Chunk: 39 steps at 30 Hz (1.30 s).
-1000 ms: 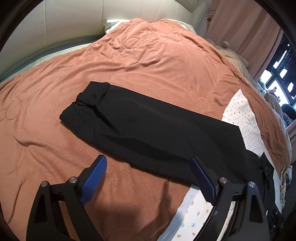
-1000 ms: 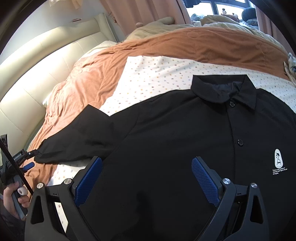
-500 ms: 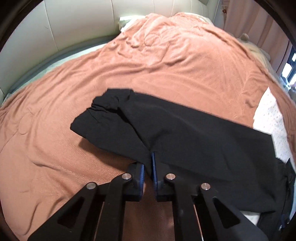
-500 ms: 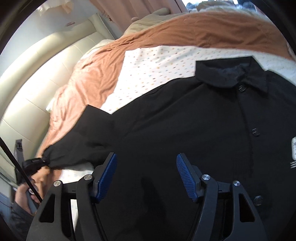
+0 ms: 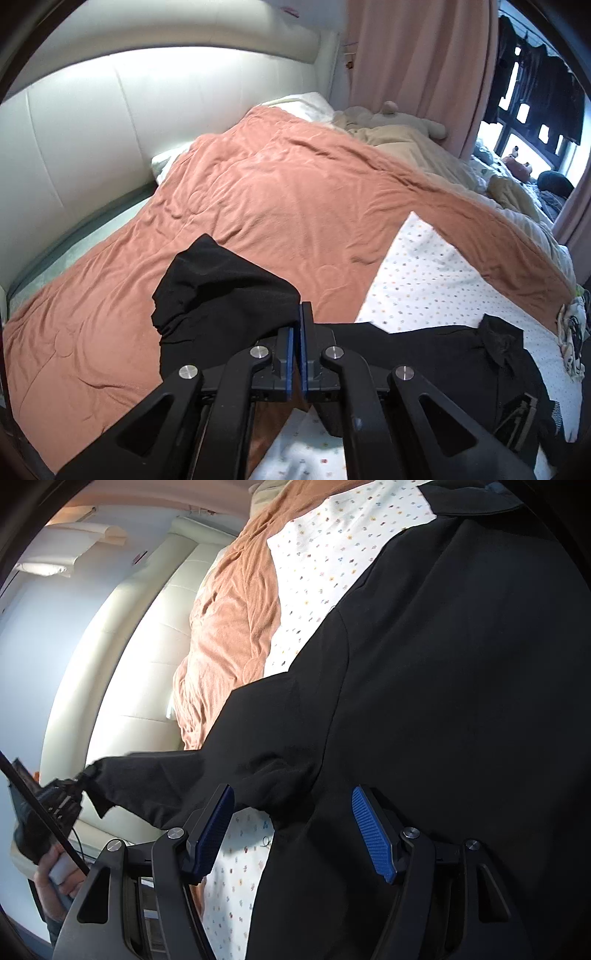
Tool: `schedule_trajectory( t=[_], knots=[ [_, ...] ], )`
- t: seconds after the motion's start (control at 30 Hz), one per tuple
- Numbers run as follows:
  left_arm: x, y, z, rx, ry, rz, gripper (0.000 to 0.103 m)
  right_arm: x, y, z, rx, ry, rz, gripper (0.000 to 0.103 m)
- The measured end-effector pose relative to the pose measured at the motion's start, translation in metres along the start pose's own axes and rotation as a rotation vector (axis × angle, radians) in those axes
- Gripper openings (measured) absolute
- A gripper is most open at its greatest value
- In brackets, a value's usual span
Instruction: Fold large clothes
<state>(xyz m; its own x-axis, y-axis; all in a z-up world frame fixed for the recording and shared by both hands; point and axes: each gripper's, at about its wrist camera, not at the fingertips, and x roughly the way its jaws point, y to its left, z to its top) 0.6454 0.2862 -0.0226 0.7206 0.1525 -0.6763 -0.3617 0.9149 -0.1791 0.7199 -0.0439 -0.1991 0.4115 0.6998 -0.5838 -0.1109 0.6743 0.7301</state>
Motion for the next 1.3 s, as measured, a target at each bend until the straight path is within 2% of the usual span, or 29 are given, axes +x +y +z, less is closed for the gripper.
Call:
schedule_trajectory(
  t=[0.2, 0.3, 0.33, 0.4, 0.53, 0.67, 0.8, 0.83, 0.9, 0.93, 1.07, 1.3],
  knots=[
    [-0.047, -0.071, 0.012, 0.076, -0.057, -0.106, 0.005, -0.051, 0.008, 0.005, -0.018, -0.036, -0.037, 0.065],
    [-0.066, -0.108, 0.013, 0.112, -0.072, -0.163, 0.005, -0.086, 0.011, 0.008, -0.009, -0.076, -0.093, 0.065],
    [-0.069, -0.118, 0.013, 0.121, -0.072, -0.177, 0.005, -0.103, 0.013, 0.009, -0.012, -0.103, -0.137, 0.065],
    [-0.074, -0.141, 0.011, 0.139, -0.068, -0.211, 0.005, -0.132, 0.023, 0.005, -0.024, -0.146, -0.153, 0.069],
    [-0.083, -0.185, 0.006, 0.179, -0.061, -0.280, 0.005, -0.188, 0.031, -0.010, -0.041, -0.226, -0.171, 0.081],
    [-0.087, -0.225, -0.006, 0.219, -0.043, -0.330, 0.005, -0.237, 0.025, -0.033, -0.080, -0.300, -0.224, 0.081],
    [-0.082, -0.259, -0.020, 0.254, -0.005, -0.358, 0.005, -0.281, 0.005, -0.058, -0.050, -0.354, -0.291, 0.082],
    [-0.081, -0.269, -0.023, 0.261, 0.002, -0.372, 0.005, -0.295, -0.004, -0.065, -0.083, -0.363, -0.271, 0.082],
    [-0.082, -0.285, -0.028, 0.274, 0.007, -0.394, 0.005, -0.314, -0.019, -0.072, -0.056, -0.401, -0.324, 0.084],
    [-0.083, -0.292, -0.032, 0.282, 0.009, -0.404, 0.005, -0.324, -0.029, -0.074, -0.032, -0.419, -0.346, 0.089],
    [-0.081, -0.324, -0.045, 0.323, 0.025, -0.446, 0.005, -0.350, -0.056, -0.073, 0.083, -0.479, -0.371, 0.102],
    [-0.044, -0.365, -0.079, 0.348, 0.102, -0.491, 0.005, -0.358, -0.078, -0.068, 0.236, -0.531, -0.315, 0.103]
  ],
)
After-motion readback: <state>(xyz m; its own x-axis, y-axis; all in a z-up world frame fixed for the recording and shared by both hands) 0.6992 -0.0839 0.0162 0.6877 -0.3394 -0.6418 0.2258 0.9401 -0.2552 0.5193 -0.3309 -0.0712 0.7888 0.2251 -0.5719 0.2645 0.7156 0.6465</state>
